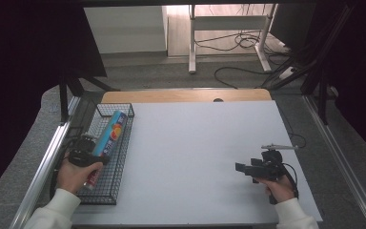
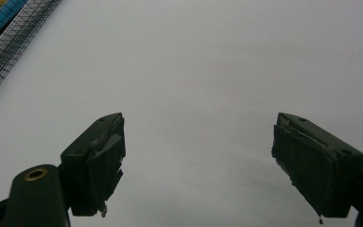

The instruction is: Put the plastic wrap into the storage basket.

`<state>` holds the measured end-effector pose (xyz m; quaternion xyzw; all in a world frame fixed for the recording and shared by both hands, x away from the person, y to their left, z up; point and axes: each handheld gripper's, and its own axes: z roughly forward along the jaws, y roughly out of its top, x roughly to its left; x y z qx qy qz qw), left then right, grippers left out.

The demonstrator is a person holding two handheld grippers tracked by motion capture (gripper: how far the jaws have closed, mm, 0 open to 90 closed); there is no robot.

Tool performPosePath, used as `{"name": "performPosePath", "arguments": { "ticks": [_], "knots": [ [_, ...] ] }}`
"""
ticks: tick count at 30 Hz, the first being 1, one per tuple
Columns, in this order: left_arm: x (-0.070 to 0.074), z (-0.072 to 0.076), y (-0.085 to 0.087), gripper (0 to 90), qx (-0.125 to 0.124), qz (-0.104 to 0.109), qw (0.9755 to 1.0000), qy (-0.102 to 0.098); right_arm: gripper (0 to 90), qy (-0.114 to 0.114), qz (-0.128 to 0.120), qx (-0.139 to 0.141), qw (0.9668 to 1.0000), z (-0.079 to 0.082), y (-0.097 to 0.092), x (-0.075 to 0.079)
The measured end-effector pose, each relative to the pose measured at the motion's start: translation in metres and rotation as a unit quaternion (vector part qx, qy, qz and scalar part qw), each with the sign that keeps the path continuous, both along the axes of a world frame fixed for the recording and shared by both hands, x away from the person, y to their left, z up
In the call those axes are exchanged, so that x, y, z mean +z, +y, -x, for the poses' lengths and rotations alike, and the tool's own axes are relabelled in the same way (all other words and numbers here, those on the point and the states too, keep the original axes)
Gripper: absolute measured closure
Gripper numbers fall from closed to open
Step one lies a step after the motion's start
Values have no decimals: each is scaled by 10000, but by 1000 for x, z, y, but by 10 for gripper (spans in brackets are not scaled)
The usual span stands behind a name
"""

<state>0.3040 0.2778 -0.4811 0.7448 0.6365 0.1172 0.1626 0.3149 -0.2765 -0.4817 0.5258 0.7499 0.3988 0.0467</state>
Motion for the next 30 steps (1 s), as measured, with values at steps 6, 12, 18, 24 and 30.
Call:
{"name": "performPosePath", "arguments": {
  "ticks": [6,12,18,24,30],
  "knots": [
    [-14,-4,-3,300,129,146,9998,-66,182,-66,-24,-269,9996,0,-7,1],
    [4,2,-3,173,22,313,9990,-329,181,-58,-99,-315,9994,1,-10,1],
    [27,17,-5,147,-194,497,9947,-882,179,-125,-122,-101,9998,4,-7,2],
    [49,33,-4,151,-408,915,9849,-1414,165,-320,-118,177,9993,5,-4,3],
    [52,49,-23,163,-858,1066,9767,-1652,155,-641,302,384,9967,8,1,2]
  ]
}}
